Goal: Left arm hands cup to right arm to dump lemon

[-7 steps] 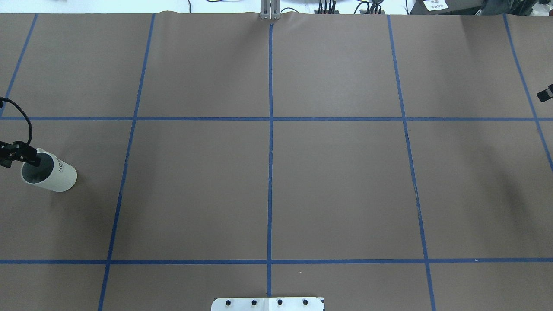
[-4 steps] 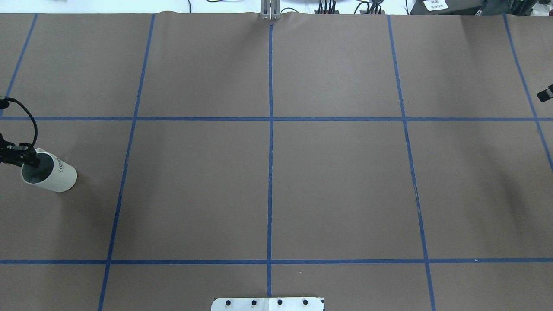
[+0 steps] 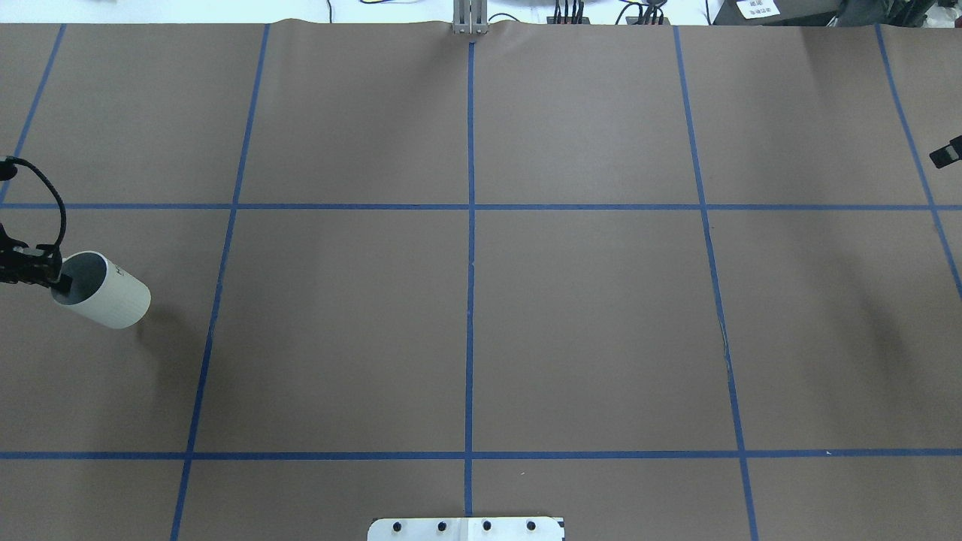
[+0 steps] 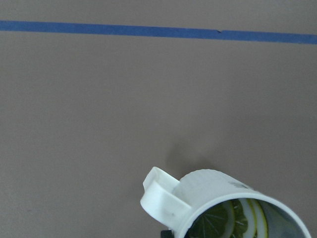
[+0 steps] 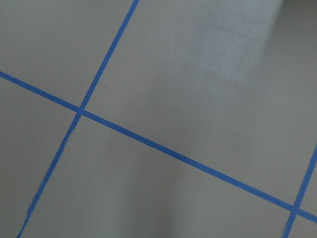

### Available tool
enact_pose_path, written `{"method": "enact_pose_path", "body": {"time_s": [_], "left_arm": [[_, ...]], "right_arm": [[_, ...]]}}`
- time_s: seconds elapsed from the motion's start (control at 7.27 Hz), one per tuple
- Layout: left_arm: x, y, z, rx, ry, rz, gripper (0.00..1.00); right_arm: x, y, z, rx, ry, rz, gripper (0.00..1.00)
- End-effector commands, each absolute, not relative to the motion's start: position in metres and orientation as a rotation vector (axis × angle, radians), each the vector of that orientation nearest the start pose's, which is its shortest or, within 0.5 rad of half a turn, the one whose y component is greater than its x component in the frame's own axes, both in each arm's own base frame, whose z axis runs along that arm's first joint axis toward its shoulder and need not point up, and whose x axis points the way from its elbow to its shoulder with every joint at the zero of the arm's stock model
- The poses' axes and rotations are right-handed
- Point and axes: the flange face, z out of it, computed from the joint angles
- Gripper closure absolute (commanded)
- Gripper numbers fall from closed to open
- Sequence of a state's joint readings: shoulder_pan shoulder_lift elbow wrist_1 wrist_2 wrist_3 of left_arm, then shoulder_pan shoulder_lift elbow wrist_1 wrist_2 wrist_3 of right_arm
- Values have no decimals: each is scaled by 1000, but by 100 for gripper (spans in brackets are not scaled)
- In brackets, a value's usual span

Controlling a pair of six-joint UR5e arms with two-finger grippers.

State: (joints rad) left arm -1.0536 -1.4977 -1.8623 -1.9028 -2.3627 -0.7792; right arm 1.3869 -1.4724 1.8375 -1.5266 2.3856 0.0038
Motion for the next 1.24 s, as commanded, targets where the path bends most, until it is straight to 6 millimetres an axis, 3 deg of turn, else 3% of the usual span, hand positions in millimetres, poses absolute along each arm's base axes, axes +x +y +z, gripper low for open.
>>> {"method": "enact_pose_path", "body": {"time_s": [0.0,0.28,0.55,0.69,0.96,1.1], "left_arm": [[165,-478,443,-84,939,-94,100],[187,-526,403,-107,920,-113,100],[222,-594,347,-134,944,-224,100],[241,-621,330,-145,949,-243,100],[275,-660,271,-146,971,-258,100],[300,-659,248,-140,985,-220,100]], "right_arm": [[-54,-545,439,352,-839,-378,0],[-81,-567,414,418,-848,-441,0],[-142,-589,356,552,-837,-453,1],[-185,-592,327,647,-781,-436,1],[-274,-565,295,807,-781,-376,1],[-312,-544,282,879,-840,-301,1]]}}
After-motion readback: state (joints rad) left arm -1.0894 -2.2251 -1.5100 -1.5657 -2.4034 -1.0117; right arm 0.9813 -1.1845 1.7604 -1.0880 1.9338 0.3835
